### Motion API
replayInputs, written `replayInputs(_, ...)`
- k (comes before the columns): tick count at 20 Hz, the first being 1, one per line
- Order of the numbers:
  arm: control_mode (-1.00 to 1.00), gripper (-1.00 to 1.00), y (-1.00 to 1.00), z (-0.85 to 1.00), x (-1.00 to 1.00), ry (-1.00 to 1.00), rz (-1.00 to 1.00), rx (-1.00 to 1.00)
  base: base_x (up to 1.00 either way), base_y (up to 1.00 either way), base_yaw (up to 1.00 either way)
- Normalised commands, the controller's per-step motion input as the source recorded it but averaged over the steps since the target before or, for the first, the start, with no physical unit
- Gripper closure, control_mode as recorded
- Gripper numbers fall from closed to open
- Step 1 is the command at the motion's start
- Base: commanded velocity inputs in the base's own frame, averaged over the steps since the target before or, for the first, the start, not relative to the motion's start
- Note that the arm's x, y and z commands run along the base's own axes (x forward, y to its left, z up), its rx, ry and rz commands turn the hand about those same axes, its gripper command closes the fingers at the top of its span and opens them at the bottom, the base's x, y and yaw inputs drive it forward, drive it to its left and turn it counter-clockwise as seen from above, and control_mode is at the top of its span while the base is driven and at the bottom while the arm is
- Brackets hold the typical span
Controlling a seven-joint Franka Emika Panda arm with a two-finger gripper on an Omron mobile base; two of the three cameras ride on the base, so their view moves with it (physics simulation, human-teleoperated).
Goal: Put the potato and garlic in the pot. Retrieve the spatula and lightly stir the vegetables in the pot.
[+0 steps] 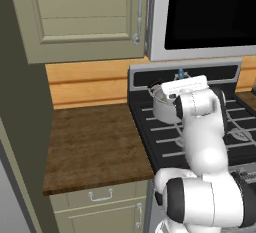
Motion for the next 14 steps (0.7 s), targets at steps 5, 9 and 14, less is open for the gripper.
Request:
replayInputs(5, -1.00, 1.00, 0.02, -0.27, 0.69, 0.18, -0.03, 0.24, 0.00, 0.00, 0.00)
replayInputs(9, -1.00, 1.00, 0.00, -0.21, 0.67, 0.06, -0.01, 0.16, 0.00, 0.00, 0.00)
replayInputs(14, -1.00, 1.00, 0.00, -0.50, 0.61, 0.08, 0.00, 0.15, 0.00, 0.00, 0.00)
